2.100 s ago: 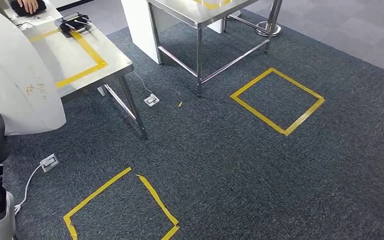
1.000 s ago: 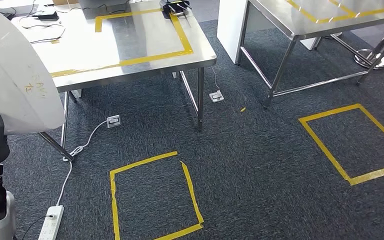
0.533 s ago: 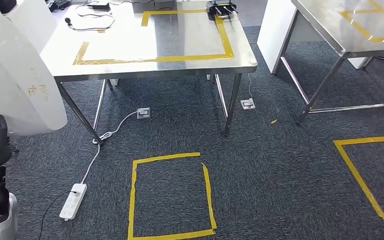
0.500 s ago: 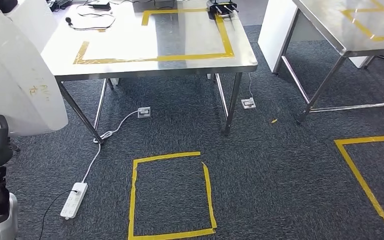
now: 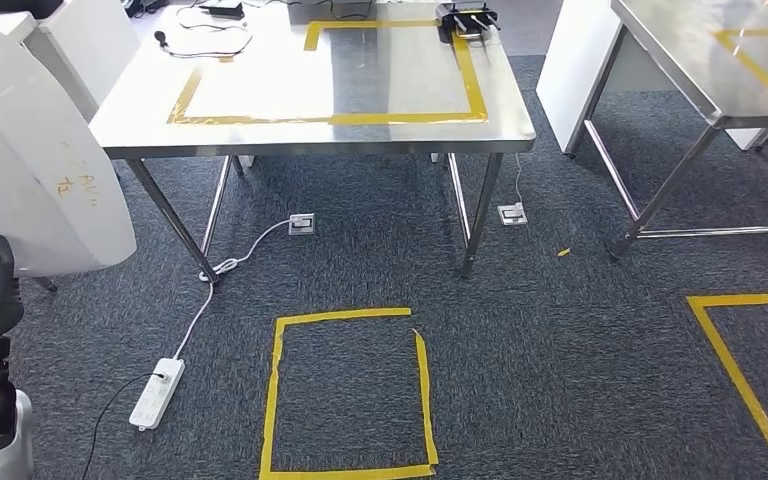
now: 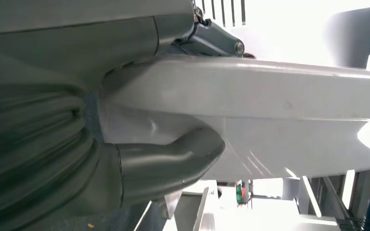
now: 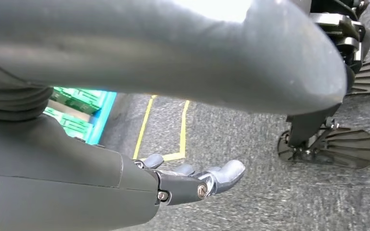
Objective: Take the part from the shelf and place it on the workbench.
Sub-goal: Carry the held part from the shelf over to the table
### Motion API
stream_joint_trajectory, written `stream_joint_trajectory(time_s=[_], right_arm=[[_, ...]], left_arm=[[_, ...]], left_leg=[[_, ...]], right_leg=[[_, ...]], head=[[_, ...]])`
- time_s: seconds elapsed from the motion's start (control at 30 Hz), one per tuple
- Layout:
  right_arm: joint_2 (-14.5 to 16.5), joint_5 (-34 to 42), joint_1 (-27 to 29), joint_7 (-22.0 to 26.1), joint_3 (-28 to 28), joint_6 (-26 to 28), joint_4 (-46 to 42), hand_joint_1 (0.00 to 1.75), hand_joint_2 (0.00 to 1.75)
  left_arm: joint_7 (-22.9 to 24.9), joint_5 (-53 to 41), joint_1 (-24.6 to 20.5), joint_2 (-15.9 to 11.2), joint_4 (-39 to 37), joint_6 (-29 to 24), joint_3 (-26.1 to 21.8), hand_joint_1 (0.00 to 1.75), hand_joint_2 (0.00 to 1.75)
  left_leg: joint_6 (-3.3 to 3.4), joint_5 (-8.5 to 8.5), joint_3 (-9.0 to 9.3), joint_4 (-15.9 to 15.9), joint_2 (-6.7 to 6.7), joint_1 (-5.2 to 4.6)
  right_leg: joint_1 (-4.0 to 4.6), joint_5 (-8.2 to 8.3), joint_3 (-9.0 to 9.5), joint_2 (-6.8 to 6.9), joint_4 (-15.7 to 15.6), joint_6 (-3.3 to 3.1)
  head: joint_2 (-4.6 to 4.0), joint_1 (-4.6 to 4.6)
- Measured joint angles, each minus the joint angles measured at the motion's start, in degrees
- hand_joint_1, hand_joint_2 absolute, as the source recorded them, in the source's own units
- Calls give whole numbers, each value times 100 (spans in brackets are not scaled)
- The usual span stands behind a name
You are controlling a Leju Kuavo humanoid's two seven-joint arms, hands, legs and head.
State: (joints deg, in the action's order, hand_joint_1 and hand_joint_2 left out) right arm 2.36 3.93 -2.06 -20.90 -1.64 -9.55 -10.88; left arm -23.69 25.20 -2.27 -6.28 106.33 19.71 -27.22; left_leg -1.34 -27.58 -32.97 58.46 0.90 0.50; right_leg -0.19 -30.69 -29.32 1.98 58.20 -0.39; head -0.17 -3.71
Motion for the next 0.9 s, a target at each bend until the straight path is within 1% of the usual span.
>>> stream_joint_trajectory(time_s=[0.03,0.07,0.1,0.13,0.17,0.2,0.23,0.27,0.3,0.33,0.37,0.4,0.43,0.47,0.5,0.53,0.57,0.6,0.63,0.67,0.7,0.73,0.77,0.8,0.83,0.87,0.9], right_arm=[[0,8,-4,-2,-2,0,-1,0,0],[0,17,-10,-13,-4,-1,-1,0,0],[0,26,-17,-17,-6,-2,-2,0,0],[1,30,-23,-19,-7,-5,-2,0,0],[1,32,-23,-15,-7,-10,-2,0,0],[2,34,-15,-3,-8,-14,-2,0,0],[2,32,0,-1,-8,-17,-2,0,0],[2,31,18,-9,-8,-16,-2,0,0],[1,28,36,-30,-8,-14,-2,0,0],[-1,26,53,-51,-9,-13,-1,0,0],[-3,24,70,-65,-9,-11,0,0,0],[-4,23,89,-60,-10,-11,4,0,0],[-5,22,111,-33,-12,-11,9,0,0],[-5,21,135,-8,-14,-11,13,0,0],[-6,20,150,-4,-15,-11,16,0,0],[-7,19,143,-45,-16,-11,16,0,0],[-5,18,116,-127,-18,-11,14,0,0],[-5,18,76,-224,-21,-11,11,0,0],[-4,18,38,-293,-27,-11,9,0,0],[-4,18,16,-299,-35,-10,7,0,0],[-5,18,11,-242,-44,-9,7,0,0],[-6,18,23,-126,-51,-8,8,0,0],[-6,17,44,-7,-56,-7,8,0,0],[-5,17,69,79,-61,-7,9,0,0],[-5,17,90,118,-65,-6,9,0,0],[-4,17,102,106,-70,-6,9,0,0],[-3,18,115,81,-75,-6,12,0,0]], left_arm=[[-3,3,1,1,3,3,1,175,175],[-8,7,3,2,9,7,1,175,175],[-14,9,-2,3,14,13,1,175,175],[-20,10,-11,4,19,20,2,175,175],[-23,11,-19,7,24,26,2,175,175],[-25,11,-28,10,24,30,3,175,175],[-25,11,-30,14,23,32,3,175,175],[-24,12,-28,19,22,33,3,175,175],[-24,13,-27,24,20,33,3,175,175],[-24,13,-27,29,14,33,3,175,175],[-24,14,-26,34,5,34,3,175,175],[-25,17,-28,39,-7,34,3,175,175],[-26,20,-24,44,-22,37,4,175,175],[-26,23,-21,47,-32,39,6,175,175],[-27,27,-19,47,-38,42,9,175,175],[-27,28,-26,41,-38,46,11,175,175],[-27,28,-46,31,-34,48,15,175,175],[-31,29,-69,21,-31,50,18,175,175],[-33,33,-90,10,-29,53,22,175,175],[-34,36,-97,4,-32,55,28,175,175],[-35,39,-90,1,-39,57,32,175,175],[-33,42,-80,-1,-50,59,35,175,175],[-32,42,-71,-1,-60,60,36,175,175],[-32,42,-66,-1,-68,60,36,175,175],[-32,42,-64,-1,-75,60,36,175,175],[-33,42,-59,-1,-81,60,37,175,175],[-32,42,-49,-1,-93,60,38,175,175]], left_leg=[[59,-22,46,0,-34,7],[107,-51,98,-17,-59,15],[149,-87,167,-32,-80,23],[185,-126,254,-45,-97,29],[208,-174,317,-63,-103,32],[221,-226,387,-73,-117,33],[227,-292,468,-86,-136,34],[224,-366,568,-102,-159,36],[216,-449,688,-122,-181,38],[204,-541,824,-145,-200,42],[187,-639,950,-171,-212,44],[167,-744,1070,-185,-224,42],[137,-857,1177,-203,-243,33],[103,-964,1285,-239,-260,22],[60,-1016,1406,-247,-278,12],[16,-985,1472,-184,-292,7],[-20,-860,1448,22,-290,13],[-52,-673,1299,390,-268,21],[-73,-534,1025,843,-238,25],[-88,-511,705,1270,-204,31],[-96,-641,384,1577,-175,31],[-101,-906,93,1740,-164,33],[-103,-1208,-151,1770,-160,35],[-104,-1460,-351,1701,-157,35],[-105,-1562,-510,1544,-153,35],[-100,-1401,-631,1302,-144,35],[-82,-912,-727,979,-119,34]], right_leg=[[-5,0,38,11,20,30],[-14,23,35,0,114,57],[-24,43,-47,-37,311,79],[-35,45,-228,-78,595,99],[-41,19,-489,-122,950,119],[-42,-72,-789,-149,1299,135],[-41,-218,-1078,-157,1562,147],[-41,-374,-1314,-160,1685,150],[-40,-479,-1479,-160,1646,148],[-39,-452,-1567,-160,1453,138],[-35,-212,-1596,-161,1141,118],[-25,270,-1603,-164,747,90],[-15,752,-1585,-172,423,61],[1,1130,-1551,-179,217,35],[11,1318,-1500,-191,120,5],[17,1249,-1417,-199,137,-21],[11,1141,-1316,-211,149,-55],[-1,1030,-1201,-219,137,-96],[-10,916,-1075,-223,121,-132],[-21,809,-943,-229,106,-161],[-21,691,-808,-229,100,-180],[-21,570,-667,-236,95,-188],[-20,452,-524,-240,92,-187],[-20,331,-376,-243,90,-184],[-21,208,-225,-243,90,-179],[-22,82,-76,-243,89,-170],[-20,-47,55,-241,90,-156]], head=[[0,4],[0,11],[0,21],[0,34],[0,48],[0,56],[0,65],[0,69],[0,74],[0,79],[0,83],[0,92],[0,101],[0,103],[0,104],[0,101],[0,95],[-1,92],[-1,83],[-1,69],[-1,56],[0,43],[0,37],[0,34],[0,32],[0,30],[0,25]])
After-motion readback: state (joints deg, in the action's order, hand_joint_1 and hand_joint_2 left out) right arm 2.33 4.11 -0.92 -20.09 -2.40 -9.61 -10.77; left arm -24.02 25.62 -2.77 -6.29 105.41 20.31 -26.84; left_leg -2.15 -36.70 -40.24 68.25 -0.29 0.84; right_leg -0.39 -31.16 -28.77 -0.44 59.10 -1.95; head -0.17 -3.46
